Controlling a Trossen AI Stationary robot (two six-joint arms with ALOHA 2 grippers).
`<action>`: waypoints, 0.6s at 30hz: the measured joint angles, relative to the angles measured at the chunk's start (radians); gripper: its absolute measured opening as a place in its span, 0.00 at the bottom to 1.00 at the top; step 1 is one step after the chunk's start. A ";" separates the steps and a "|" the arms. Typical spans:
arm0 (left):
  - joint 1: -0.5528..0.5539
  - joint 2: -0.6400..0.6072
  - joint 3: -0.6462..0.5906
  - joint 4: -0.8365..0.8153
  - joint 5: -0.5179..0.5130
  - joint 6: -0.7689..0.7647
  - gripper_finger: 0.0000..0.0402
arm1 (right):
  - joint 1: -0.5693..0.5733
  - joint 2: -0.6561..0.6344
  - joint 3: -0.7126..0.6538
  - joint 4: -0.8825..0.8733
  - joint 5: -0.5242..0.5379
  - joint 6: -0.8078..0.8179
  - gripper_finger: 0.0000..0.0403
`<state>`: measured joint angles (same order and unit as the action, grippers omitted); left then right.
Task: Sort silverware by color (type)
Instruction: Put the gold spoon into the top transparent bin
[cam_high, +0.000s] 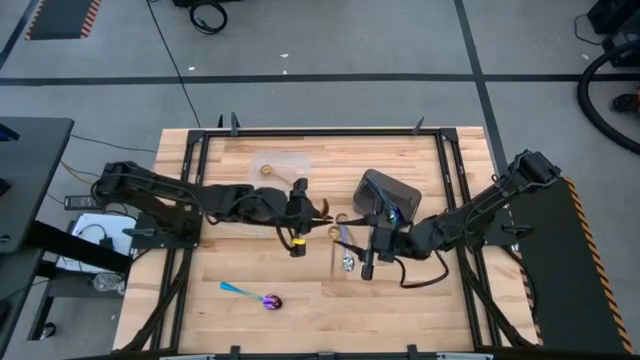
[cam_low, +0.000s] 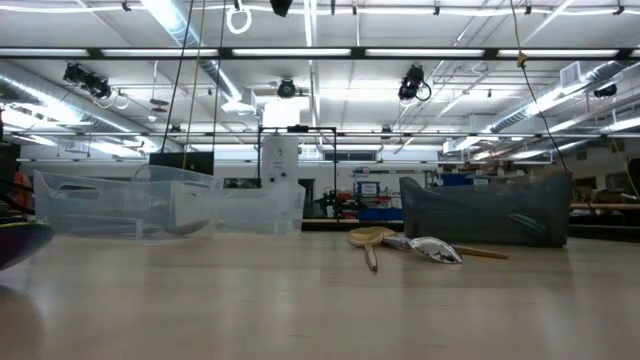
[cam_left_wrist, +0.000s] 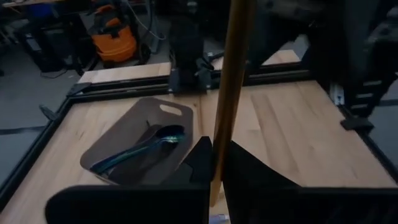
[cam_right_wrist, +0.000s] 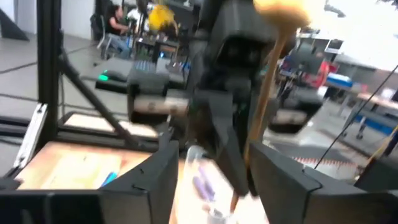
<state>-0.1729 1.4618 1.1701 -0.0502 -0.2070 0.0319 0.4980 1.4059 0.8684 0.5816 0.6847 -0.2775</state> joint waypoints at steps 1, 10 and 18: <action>0.000 -0.007 0.001 -0.018 -0.003 -0.005 0.06 | 0.000 0.000 0.000 -0.020 0.000 0.020 0.51; 0.023 -0.068 0.002 -0.250 -0.010 -0.115 0.06 | -0.011 0.001 0.000 -0.253 -0.009 0.243 0.56; 0.104 -0.098 0.001 -0.377 -0.010 -0.156 0.06 | -0.031 0.101 -0.001 -0.281 -0.057 0.368 0.54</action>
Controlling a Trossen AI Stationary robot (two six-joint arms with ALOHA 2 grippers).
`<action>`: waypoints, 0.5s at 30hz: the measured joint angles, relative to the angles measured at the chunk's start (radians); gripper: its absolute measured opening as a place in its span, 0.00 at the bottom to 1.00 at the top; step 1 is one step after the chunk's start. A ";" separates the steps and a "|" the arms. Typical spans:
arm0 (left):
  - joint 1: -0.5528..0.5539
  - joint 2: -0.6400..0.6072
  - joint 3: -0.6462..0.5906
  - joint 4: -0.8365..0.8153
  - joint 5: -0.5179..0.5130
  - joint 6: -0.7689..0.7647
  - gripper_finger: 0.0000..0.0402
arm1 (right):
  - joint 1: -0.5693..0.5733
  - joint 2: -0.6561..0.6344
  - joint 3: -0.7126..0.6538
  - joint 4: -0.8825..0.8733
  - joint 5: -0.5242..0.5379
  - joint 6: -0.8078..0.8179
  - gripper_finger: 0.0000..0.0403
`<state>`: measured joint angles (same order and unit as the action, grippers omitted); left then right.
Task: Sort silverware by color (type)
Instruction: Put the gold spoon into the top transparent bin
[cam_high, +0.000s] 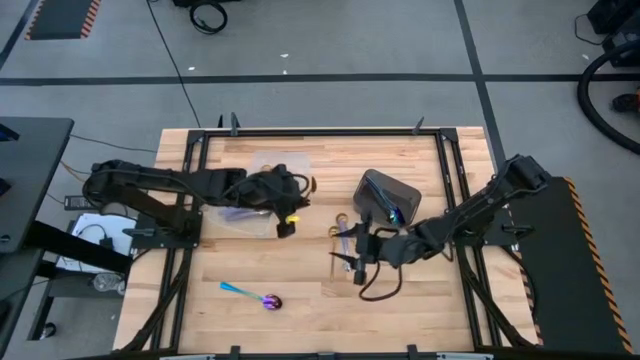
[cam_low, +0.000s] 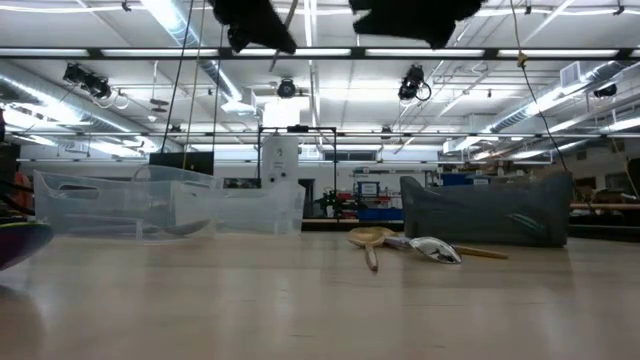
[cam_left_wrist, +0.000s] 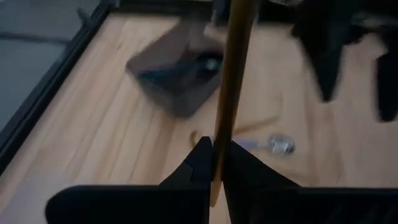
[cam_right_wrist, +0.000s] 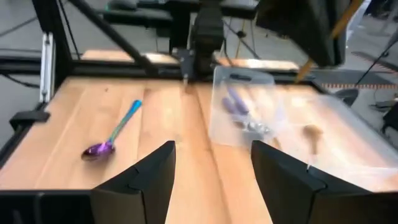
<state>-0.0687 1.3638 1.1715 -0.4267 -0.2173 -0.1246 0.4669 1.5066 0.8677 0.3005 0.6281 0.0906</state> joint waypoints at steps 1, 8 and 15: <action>0.007 -0.009 -0.002 -0.037 0.000 0.000 0.06 | -0.003 0.018 0.000 0.005 -0.002 0.006 0.54; 0.068 -0.021 -0.001 -0.158 0.000 0.006 0.06 | -0.014 0.095 0.000 0.004 -0.009 0.055 0.54; 0.093 -0.025 -0.001 -0.293 0.004 0.015 0.06 | -0.013 0.094 0.000 -0.036 -0.009 0.065 0.54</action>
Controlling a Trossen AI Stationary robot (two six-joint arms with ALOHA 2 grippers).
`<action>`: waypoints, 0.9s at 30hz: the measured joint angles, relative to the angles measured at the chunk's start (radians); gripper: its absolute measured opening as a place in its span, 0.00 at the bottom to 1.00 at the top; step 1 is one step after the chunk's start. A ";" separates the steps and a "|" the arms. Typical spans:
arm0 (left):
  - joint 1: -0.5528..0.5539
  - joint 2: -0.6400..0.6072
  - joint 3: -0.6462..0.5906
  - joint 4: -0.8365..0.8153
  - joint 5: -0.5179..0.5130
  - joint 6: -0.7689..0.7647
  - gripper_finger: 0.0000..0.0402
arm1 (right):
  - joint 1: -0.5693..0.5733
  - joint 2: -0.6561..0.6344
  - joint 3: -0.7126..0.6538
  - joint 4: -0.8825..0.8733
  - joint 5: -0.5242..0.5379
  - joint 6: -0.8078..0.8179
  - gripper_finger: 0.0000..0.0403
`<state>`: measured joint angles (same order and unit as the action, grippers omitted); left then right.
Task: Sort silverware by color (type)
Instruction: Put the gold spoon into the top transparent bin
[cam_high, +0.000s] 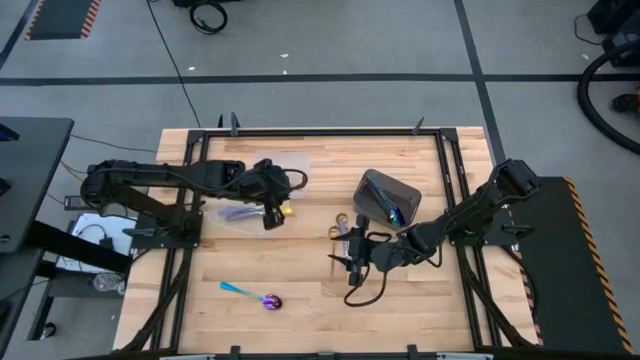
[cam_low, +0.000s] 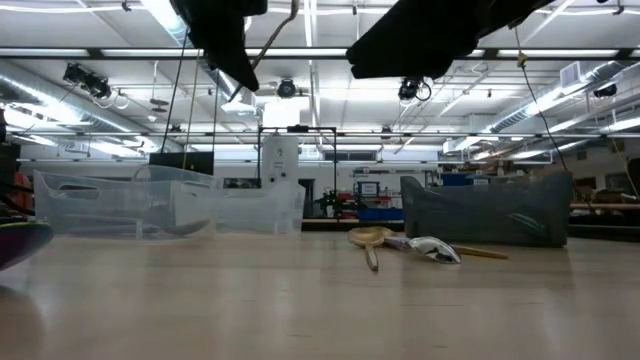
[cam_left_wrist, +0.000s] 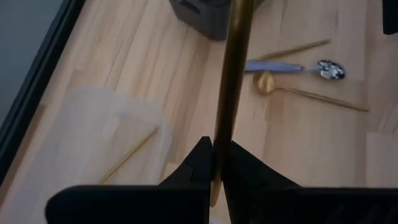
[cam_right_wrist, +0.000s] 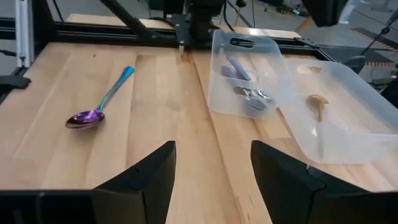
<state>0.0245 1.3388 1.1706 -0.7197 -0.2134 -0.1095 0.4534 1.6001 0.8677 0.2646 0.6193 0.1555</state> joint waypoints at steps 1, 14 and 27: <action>0.003 0.000 0.000 -0.006 0.000 0.004 0.06 | 0.000 -0.001 0.000 -0.006 0.004 0.000 0.54; 0.102 0.000 0.000 -0.100 -0.041 0.021 0.06 | -0.029 -0.035 0.000 -0.124 0.016 0.056 0.54; 0.000 0.004 0.000 0.415 -0.005 0.127 0.06 | -0.160 -0.146 0.000 0.044 0.019 -0.176 0.54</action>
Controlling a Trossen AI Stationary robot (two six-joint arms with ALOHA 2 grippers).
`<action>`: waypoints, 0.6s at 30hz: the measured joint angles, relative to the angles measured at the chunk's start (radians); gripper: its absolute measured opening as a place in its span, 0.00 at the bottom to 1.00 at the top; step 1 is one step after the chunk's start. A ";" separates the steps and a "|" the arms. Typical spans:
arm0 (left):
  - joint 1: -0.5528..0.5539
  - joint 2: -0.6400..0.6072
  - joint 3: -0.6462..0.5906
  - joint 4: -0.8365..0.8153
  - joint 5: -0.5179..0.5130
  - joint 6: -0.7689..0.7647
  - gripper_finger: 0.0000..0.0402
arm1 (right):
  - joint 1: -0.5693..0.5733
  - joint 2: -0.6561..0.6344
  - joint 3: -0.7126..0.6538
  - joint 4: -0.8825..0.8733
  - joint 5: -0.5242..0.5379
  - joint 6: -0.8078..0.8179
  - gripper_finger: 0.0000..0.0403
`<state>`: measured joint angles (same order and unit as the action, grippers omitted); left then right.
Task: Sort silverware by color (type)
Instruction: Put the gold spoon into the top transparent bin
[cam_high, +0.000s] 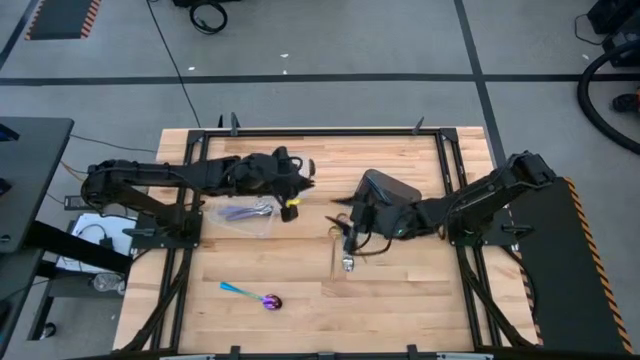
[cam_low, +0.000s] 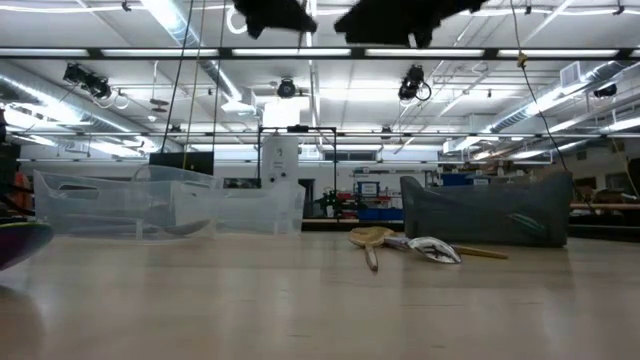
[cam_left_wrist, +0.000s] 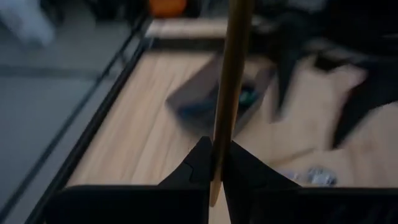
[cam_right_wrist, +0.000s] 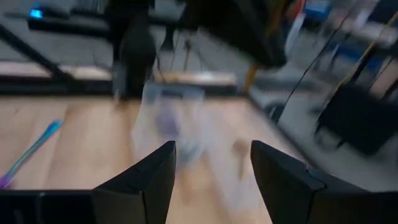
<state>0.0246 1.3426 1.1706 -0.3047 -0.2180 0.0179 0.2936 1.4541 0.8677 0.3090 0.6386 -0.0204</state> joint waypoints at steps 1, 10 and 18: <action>-0.011 0.000 0.000 0.038 0.003 0.014 0.06 | -0.006 -0.008 0.000 0.037 0.000 -0.050 0.54; -0.095 0.000 0.000 0.271 0.005 0.132 0.06 | -0.031 -0.020 0.000 0.287 -0.039 -0.321 0.54; -0.107 0.027 -0.001 0.394 0.058 0.175 0.06 | -0.055 -0.020 0.000 0.319 -0.139 -0.308 0.49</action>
<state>-0.0826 1.3691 1.1692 0.0896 -0.1605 0.1927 0.2386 1.4342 0.8677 0.6281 0.4992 -0.3279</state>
